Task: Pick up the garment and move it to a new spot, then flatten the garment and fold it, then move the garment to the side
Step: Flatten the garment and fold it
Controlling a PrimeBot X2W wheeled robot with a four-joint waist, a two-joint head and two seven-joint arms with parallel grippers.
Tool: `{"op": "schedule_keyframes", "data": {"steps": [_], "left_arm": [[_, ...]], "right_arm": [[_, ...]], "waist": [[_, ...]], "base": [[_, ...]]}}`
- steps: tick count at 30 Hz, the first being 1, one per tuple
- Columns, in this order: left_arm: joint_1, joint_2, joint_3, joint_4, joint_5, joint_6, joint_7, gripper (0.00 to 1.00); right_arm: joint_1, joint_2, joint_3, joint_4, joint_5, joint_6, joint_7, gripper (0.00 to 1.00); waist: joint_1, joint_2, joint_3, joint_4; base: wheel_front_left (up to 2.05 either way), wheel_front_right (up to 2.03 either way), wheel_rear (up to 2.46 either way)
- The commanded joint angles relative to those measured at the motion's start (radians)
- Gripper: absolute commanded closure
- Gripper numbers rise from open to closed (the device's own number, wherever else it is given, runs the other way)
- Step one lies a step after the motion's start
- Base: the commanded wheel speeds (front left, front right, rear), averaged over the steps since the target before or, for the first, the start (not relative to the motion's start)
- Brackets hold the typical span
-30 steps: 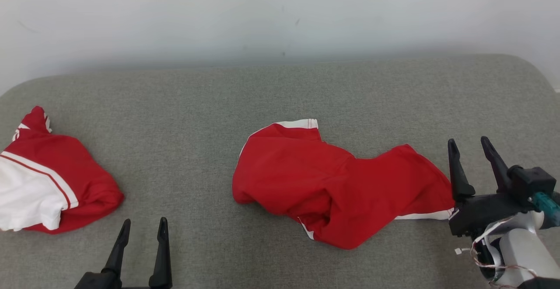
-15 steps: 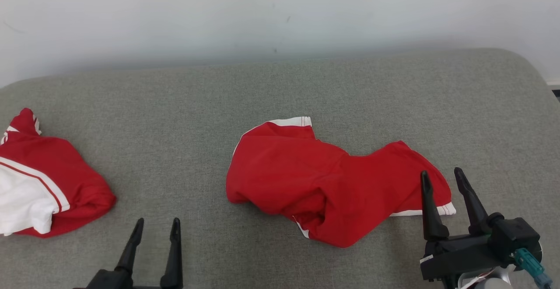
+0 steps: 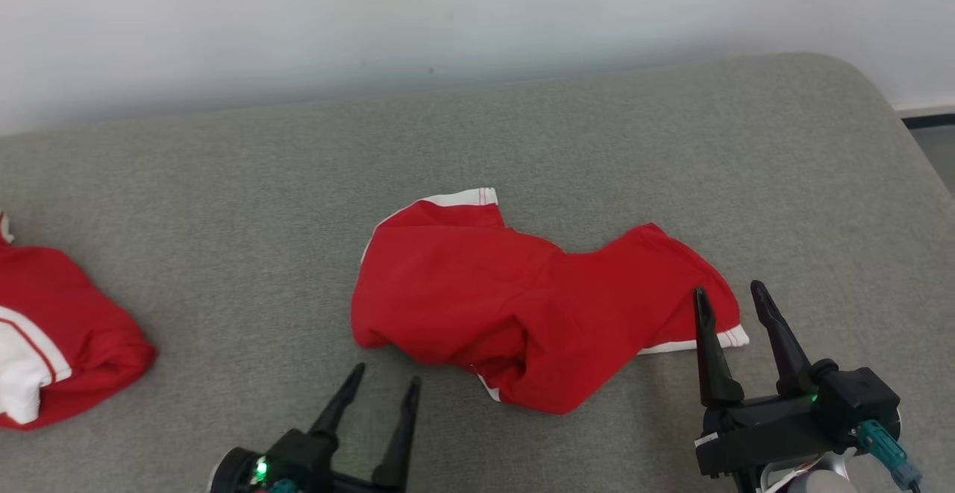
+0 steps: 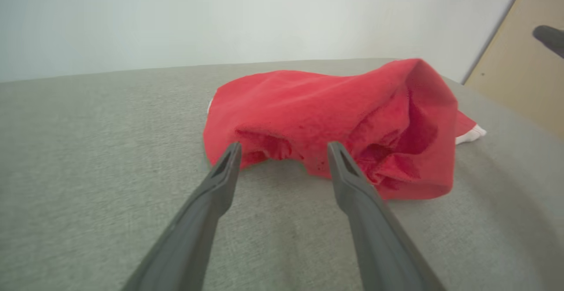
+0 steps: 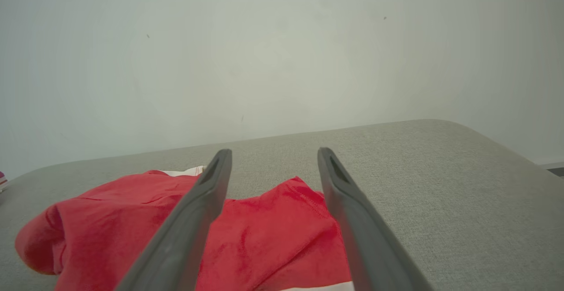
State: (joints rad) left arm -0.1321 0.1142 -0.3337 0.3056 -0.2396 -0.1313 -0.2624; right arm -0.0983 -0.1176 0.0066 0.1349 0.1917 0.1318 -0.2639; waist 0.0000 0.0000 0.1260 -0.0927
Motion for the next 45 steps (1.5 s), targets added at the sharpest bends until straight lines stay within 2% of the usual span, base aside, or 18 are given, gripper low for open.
{"op": "schedule_keyframes", "data": {"steps": [1, 11, 12, 14, 17, 24, 32, 33, 40, 45], "left_arm": [[-0.015, 0.003, -0.009, 0.010, -0.006, 0.001, -0.004, 0.00], [-0.148, 0.000, -0.065, 0.139, -0.048, 0.001, -0.004, 0.00], [-0.158, 0.000, -0.074, 0.153, -0.057, 0.001, -0.004, 0.06], [-0.184, 0.003, -0.082, 0.169, -0.077, 0.001, -0.004, 1.00], [-0.210, 0.020, -0.081, 0.170, -0.096, 0.001, -0.004, 1.00], [-0.166, 0.066, -0.037, 0.062, -0.086, 0.001, -0.004, 1.00], [-0.062, 0.186, -0.055, -0.071, -0.095, 0.002, 0.008, 1.00], [-0.062, 0.186, -0.055, -0.071, -0.095, 0.002, 0.008, 1.00], [0.046, 0.262, -0.035, -0.239, -0.111, 0.032, 0.097, 1.00], [0.066, 0.274, -0.033, -0.304, -0.114, 0.050, 0.127, 1.00]], "right_arm": [[-0.005, 0.005, 0.002, -0.002, 0.002, -0.002, 0.000, 0.00], [-0.014, 0.024, -0.002, -0.005, 0.007, -0.002, 0.000, 0.00], [-0.014, 0.024, -0.005, -0.006, 0.007, -0.002, 0.000, 0.00], [-0.013, 0.027, -0.009, -0.005, 0.007, -0.002, -0.001, 0.00], [-0.008, 0.030, -0.016, -0.004, 0.005, -0.002, -0.001, 0.00], [0.012, 0.036, -0.025, 0.003, 0.011, -0.002, -0.001, 0.00], [0.027, 0.037, -0.029, 0.013, 0.014, -0.002, -0.001, 0.00], [0.027, 0.037, -0.029, 0.013, 0.014, -0.002, -0.001, 0.00], [0.035, 0.034, -0.043, 0.010, 0.023, -0.002, -0.001, 0.00], [0.024, 0.035, -0.036, 0.021, 0.023, -0.002, -0.001, 0.00]], "waist": [[0.0000, 0.0000, 0.017, -0.024], [0.0000, 0.0000, 0.065, -0.096], [0.0000, 0.0000, 0.067, -0.097], [0.0000, 0.0000, 0.068, -0.099], [0.0000, 0.0000, 0.064, -0.092], [0.0000, 0.0000, 0.036, -0.038], [0.0000, 0.0000, 0.012, 0.019], [0.0000, 0.0000, 0.012, 0.019], [0.0000, 0.0000, 0.030, 0.039], [0.0000, 0.0000, 0.039, 0.030]], "base": [[0.00, 0.00, 0.00], [0.00, 0.00, 0.00], [0.00, 0.00, 0.00], [0.00, 0.00, 0.00], [0.00, 0.00, 0.00], [0.00, 0.00, 0.00], [0.00, 0.00, 0.00], [0.00, 0.00, 0.00], [0.00, 0.00, 0.00], [0.00, 0.00, 0.00]]}}
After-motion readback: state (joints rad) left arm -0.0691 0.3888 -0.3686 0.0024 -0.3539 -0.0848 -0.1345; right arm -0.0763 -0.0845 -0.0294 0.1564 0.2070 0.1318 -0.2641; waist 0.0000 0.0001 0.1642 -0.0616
